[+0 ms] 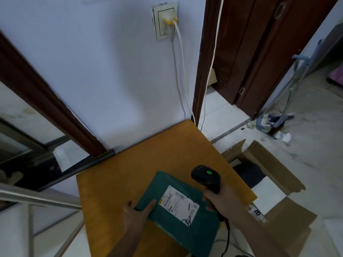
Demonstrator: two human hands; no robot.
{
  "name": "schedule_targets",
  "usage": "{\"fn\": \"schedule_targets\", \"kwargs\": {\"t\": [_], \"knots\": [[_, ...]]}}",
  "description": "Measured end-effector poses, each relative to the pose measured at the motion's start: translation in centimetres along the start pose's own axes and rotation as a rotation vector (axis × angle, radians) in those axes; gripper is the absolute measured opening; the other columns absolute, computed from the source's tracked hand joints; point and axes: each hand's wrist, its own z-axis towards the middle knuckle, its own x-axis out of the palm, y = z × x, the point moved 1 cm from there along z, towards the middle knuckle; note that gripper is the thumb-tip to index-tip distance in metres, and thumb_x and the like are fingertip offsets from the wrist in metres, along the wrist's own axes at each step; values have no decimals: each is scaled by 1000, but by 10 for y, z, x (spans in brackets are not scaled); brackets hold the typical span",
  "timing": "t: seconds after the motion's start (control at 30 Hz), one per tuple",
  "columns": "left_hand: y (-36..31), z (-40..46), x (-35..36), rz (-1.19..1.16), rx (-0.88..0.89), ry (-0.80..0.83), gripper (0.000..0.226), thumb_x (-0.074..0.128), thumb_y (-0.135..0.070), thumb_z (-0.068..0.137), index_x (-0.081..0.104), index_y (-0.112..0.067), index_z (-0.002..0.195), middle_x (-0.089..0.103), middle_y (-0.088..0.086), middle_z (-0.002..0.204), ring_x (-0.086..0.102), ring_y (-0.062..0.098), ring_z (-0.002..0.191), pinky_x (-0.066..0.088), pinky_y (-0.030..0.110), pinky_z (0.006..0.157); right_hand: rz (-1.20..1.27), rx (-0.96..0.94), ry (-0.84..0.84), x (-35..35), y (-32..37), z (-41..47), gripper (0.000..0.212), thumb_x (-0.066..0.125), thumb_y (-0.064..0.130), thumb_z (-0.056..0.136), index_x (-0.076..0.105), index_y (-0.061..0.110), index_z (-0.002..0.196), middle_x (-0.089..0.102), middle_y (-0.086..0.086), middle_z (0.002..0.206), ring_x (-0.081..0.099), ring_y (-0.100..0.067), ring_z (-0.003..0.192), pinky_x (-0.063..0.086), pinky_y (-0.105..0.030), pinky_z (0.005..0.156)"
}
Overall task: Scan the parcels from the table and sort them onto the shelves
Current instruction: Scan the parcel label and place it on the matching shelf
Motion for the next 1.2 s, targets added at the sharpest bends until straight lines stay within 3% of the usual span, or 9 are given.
{"fn": "schedule_targets", "kwargs": {"t": [0.1,0.23,0.37,0.5,0.67,0.9,1.0,1.1,1.2], "knots": [[11,-8,17,-264,-278,26,136,92,-79,41,42,-6,144,53,16,137,55,41,125,52,59,105,-146,-18,51,5,-8,4,28,64,22,88,54,-1,78,58,-16,62,55,-28,59,43,-38,59],[-5,-23,35,-460,-436,90,131,94,-68,48,32,-10,148,52,19,135,54,44,124,52,63,97,-264,-44,99,10,-14,5,32,64,19,91,40,10,72,30,1,55,27,-12,50,24,-20,51],[-18,-17,38,-471,-354,143,139,87,-78,30,46,-5,141,61,16,121,62,40,106,58,59,87,-280,-50,76,11,-20,7,35,66,21,92,39,14,70,31,4,55,26,-10,49,23,-18,50],[-44,-10,38,-481,-259,193,114,87,-74,37,58,-9,126,66,13,120,64,38,108,57,58,95,-282,-8,79,9,-25,7,19,64,19,90,50,14,78,39,1,61,36,-12,57,27,-22,53],[-77,13,42,-516,-163,283,125,92,-81,30,63,-4,124,70,14,119,68,38,105,58,57,98,-225,66,111,19,-28,4,22,62,19,90,50,18,72,42,4,59,41,-12,55,30,-21,52],[-75,-13,47,-304,-26,144,70,80,-59,85,52,-10,127,66,13,119,66,33,105,59,52,94,-167,99,91,42,-38,-3,23,62,24,87,46,14,75,43,-4,65,45,-17,63,30,-29,59],[-74,-18,51,-197,50,115,47,62,-54,100,49,-12,116,65,13,109,62,27,90,55,43,77,-174,102,73,44,-39,-2,24,62,25,87,47,15,72,47,-4,65,46,-17,61,29,-26,55],[-77,-17,54,-155,75,122,41,49,-52,107,45,-11,108,63,18,105,56,26,80,45,38,70,-174,99,60,45,-36,-2,23,62,24,89,47,14,74,47,-4,67,45,-16,62,27,-24,50],[-78,-14,54,-164,71,127,42,51,-52,106,45,-10,112,63,18,109,59,28,86,53,44,79,-154,99,57,44,-36,-1,22,62,24,89,48,13,77,45,-7,70,45,-17,66,28,-26,53]]}}
